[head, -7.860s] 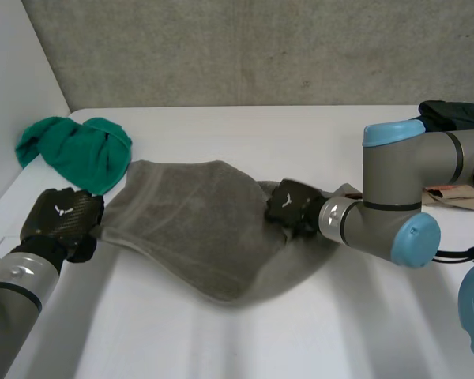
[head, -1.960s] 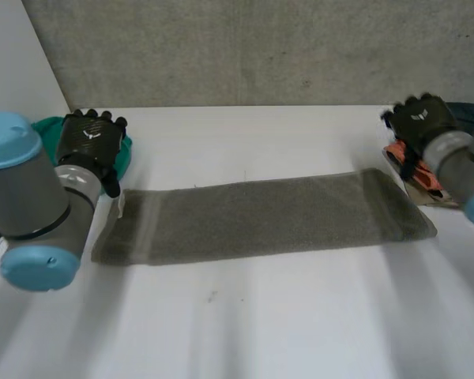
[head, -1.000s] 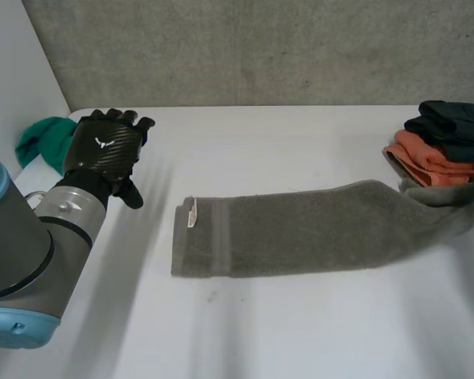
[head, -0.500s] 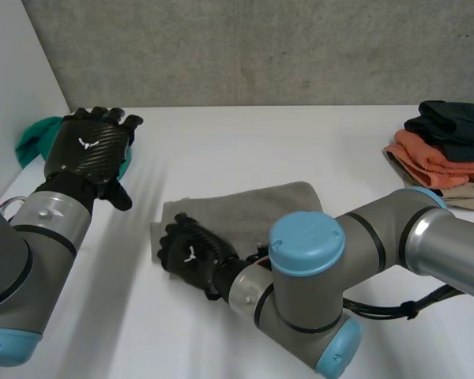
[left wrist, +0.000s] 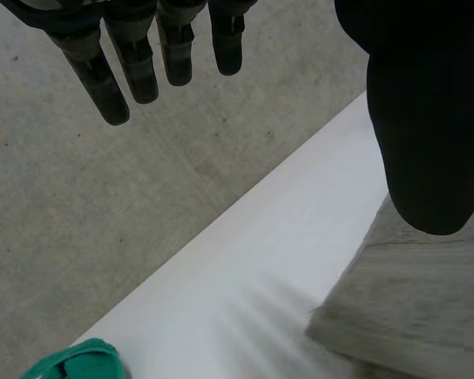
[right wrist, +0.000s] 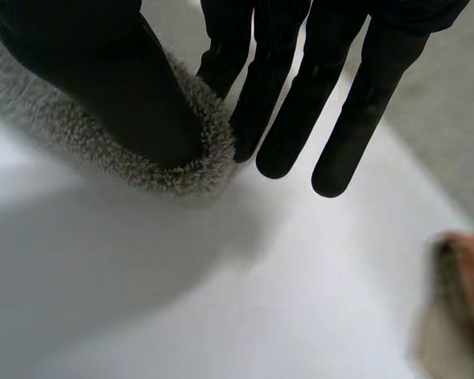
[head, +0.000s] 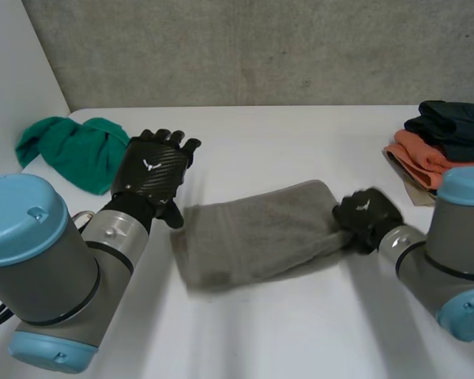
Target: Fold the laundry.
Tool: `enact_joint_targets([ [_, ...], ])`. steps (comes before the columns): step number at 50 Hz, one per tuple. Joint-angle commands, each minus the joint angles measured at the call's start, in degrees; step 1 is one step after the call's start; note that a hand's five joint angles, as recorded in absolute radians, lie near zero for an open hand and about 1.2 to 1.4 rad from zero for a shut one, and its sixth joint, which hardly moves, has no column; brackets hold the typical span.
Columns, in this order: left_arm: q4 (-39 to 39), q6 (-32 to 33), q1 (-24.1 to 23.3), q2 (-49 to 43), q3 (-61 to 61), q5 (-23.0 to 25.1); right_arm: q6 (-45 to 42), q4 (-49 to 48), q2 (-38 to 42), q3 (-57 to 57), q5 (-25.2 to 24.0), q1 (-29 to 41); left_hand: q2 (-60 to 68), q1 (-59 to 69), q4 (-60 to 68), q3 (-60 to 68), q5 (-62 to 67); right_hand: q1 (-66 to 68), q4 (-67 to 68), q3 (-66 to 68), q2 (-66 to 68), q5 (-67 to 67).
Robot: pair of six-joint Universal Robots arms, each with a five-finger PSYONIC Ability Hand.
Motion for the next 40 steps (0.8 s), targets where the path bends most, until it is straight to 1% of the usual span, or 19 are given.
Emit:
enact_joint_targets([
  [1,-0.2,0.1,0.2,2.0,-0.1,-0.5,-1.3,-7.8,-8.7,-0.3,-0.4,5.3,-0.7,0.5,-0.3,-0.8,-1.0,17.5,11.6,12.0,12.4,12.7],
  [4,-0.2,0.0,0.6,3.5,-0.4,-0.5,-2.1,-8.6,-7.7,-1.0,-1.1,12.5,-0.7,0.5,-0.3,-0.8,-1.0,17.5,11.6,12.0,12.4,12.7],
  [5,-0.2,-0.1,0.6,3.7,-0.5,-0.5,-3.4,-9.0,-6.3,-1.6,-2.5,17.3,-0.7,0.5,-0.3,-0.8,-1.0,17.5,11.6,12.0,12.4,12.7],
  [8,-0.3,-0.1,1.0,4.7,-1.0,-0.6,-6.3,-10.0,-3.1,-1.2,-6.7,22.7,-0.9,0.4,-0.5,-1.0,-1.2,17.5,11.6,12.0,12.4,12.7],
  [9,-0.5,-0.1,1.2,4.9,-1.1,-0.7,-8.5,-9.7,-1.2,-0.5,-10.2,25.3,-0.7,0.5,-0.3,-0.8,-1.0,17.5,11.6,12.0,12.4,12.7],
  [13,-0.9,-0.3,1.4,5.2,-1.6,-2.5,-12.3,-8.6,3.1,1.0,-17.4,26.9,-0.7,0.5,-0.3,-0.8,-1.0,17.5,11.6,12.0,12.4,12.7],
  [14,-0.9,-0.3,1.4,5.2,-1.7,-3.1,-12.8,-8.3,3.5,1.0,-18.0,26.8,-0.7,0.5,-0.3,-0.8,-1.0,17.5,11.6,12.0,12.4,12.7],
  [15,-0.9,-0.9,1.3,5.2,-1.7,-4.2,-13.0,-8.0,3.7,0.9,-17.9,26.7,-0.7,0.5,-0.3,-0.8,-1.0,17.5,11.6,12.0,12.4,12.7],
  [16,-0.9,-1.2,1.3,5.2,-1.8,-4.8,-12.8,-7.4,3.8,0.6,-17.5,26.7,-0.9,0.4,-0.5,-1.0,-1.2,10.3,4.3,4.8,5.1,5.4],
  [17,-0.9,-1.6,1.2,5.2,-1.8,-5.3,-11.7,-7.1,3.3,0.2,-16.5,26.4,-0.9,0.4,-0.5,-1.0,-1.2,-29.8,-35.7,-35.3,-34.9,-34.6],
  [18,-0.9,-2.5,1.1,5.2,-1.7,-5.8,-10.8,-7.2,3.0,-0.1,-15.5,26.0,-0.7,0.5,-0.3,-0.8,-1.0,-52.5,-58.4,-58.0,-57.6,-57.3],
  [20,-0.9,-3.5,0.9,5.2,-1.5,-6.0,-8.0,-7.3,2.2,-1.0,-13.3,24.8,-0.7,0.5,-0.3,-0.8,-1.0,-52.5,-58.4,-58.0,-57.6,-57.3],
  [21,-0.9,-3.9,0.8,5.2,-1.3,-6.0,-4.0,-7.2,0.5,-1.7,-10.8,22.4,-0.7,0.5,-0.3,-0.8,-1.0,-52.5,-58.4,-58.0,-57.6,-57.3],
  [23,-0.9,-5.5,0.6,5.0,-0.7,-6.0,1.4,-6.8,-2.1,-2.2,-9.2,20.0,-0.7,0.5,-0.3,-0.8,-1.0,-52.5,-58.4,-58.0,-57.6,-57.3],
  [24,-0.9,-6.1,0.5,4.9,-0.5,-6.1,7.7,-6.6,-4.3,-2.4,-8.4,18.0,-0.7,0.5,-0.3,-0.8,-1.0,-52.5,-58.4,-58.0,-57.6,-57.3],
  [29,-2.4,-8.3,-2.4,3.2,1.8,-6.2,23.9,-5.9,-7.2,-3.6,-8.6,14.7,0.2,1.4,0.5,0.0,-0.2,-52.5,-58.4,-58.0,-57.6,-57.3],
  [32,-4.8,-9.4,-5.7,0.3,4.1,-6.4,27.6,-2.4,-7.0,-6.0,-8.6,13.6,0.7,1.9,1.0,0.5,0.3,-52.5,-58.4,-58.0,-57.6,-57.3],
  [35,-7.7,-11.8,-8.8,-2.9,6.7,-8.4,27.5,2.9,-5.6,-9.6,-8.6,12.9,0.8,2.0,1.2,0.7,0.5,-52.5,-58.4,-58.0,-57.6,-57.3],
  [40,-10.8,-15.7,-11.0,-8.4,9.9,-12.6,26.3,14.0,3.0,-19.5,-8.6,12.6,0.5,1.7,0.8,0.3,0.1,-52.5,-58.4,-58.0,-57.6,-57.3],
])
